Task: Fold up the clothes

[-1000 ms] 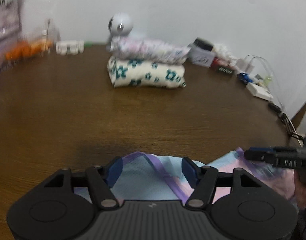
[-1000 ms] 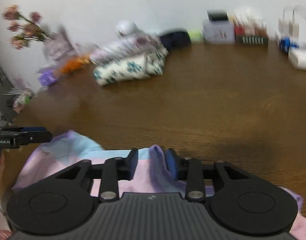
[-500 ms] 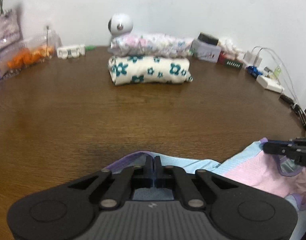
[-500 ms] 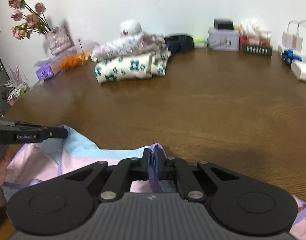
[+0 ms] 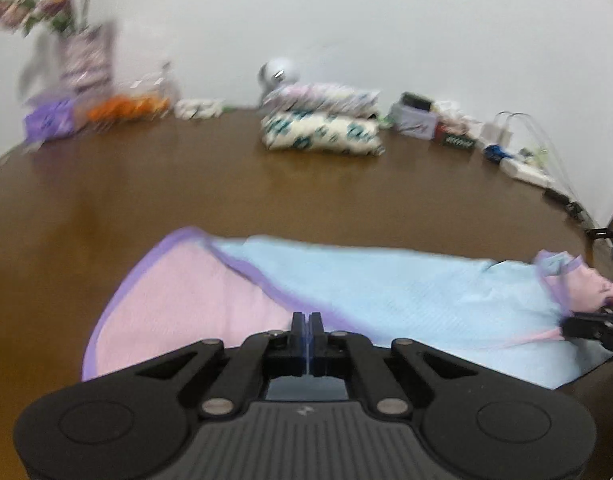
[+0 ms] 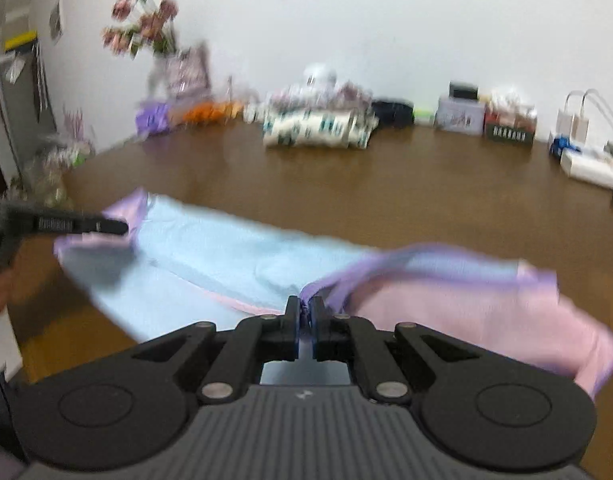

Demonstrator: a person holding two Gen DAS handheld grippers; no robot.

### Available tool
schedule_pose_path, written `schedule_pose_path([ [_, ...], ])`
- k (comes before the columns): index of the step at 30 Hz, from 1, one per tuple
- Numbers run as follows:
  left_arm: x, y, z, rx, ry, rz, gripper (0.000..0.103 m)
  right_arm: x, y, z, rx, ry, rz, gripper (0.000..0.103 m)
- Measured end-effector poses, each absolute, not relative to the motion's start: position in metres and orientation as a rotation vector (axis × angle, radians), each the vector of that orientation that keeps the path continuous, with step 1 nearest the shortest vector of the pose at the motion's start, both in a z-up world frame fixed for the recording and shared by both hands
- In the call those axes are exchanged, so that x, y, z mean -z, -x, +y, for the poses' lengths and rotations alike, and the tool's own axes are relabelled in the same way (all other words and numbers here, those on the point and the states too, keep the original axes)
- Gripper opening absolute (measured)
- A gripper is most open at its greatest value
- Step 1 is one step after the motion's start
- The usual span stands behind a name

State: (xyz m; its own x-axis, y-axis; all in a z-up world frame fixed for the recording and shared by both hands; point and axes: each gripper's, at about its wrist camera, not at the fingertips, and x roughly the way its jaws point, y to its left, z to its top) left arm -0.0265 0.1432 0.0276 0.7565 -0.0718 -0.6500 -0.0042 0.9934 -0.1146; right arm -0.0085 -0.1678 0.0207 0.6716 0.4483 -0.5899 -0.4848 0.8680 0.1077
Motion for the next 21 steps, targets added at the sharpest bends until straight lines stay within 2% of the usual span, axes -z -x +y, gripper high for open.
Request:
schedule_pose_path([
  [3,-0.026,0.032,0.157,0.013,0.17,0.702,0.006,-0.025,0.02,-0.175,-0.512,0.046,0.627,0.012],
  [4,-0.029,0.031,0.16,0.006,0.179,0.697,0.014,-0.03,0.023,-0.178,-0.509,0.04,0.612,0.016],
  [5,-0.032,0.03,0.163,0.0,0.189,0.693,0.02,-0.035,0.025,-0.18,-0.506,0.034,0.596,0.029],
  [6,-0.034,0.029,0.166,-0.007,0.198,0.688,0.031,-0.039,0.025,-0.182,-0.502,0.029,0.574,0.036],
  [7,-0.037,0.027,0.168,-0.014,0.205,0.684,0.038,-0.043,0.024,-0.182,-0.498,0.021,0.557,0.036],
  [13,-0.047,0.009,0.148,-0.011,0.185,0.654,0.041,-0.028,0.0,-0.165,-0.474,0.013,0.604,0.036],
  [16,-0.043,0.005,0.122,-0.01,0.092,0.643,0.043,-0.019,-0.002,-0.164,-0.473,0.002,0.62,0.025],
  [17,-0.04,0.004,0.113,-0.014,0.056,0.641,0.043,-0.017,-0.003,-0.166,-0.472,-0.01,0.627,0.014],
  [18,-0.037,0.003,0.107,-0.018,0.033,0.644,0.043,-0.016,-0.002,-0.168,-0.472,-0.02,0.629,0.01],
  [21,-0.026,0.002,0.101,-0.019,0.03,0.673,0.043,-0.016,0.004,-0.175,-0.48,-0.033,0.621,0.008],
])
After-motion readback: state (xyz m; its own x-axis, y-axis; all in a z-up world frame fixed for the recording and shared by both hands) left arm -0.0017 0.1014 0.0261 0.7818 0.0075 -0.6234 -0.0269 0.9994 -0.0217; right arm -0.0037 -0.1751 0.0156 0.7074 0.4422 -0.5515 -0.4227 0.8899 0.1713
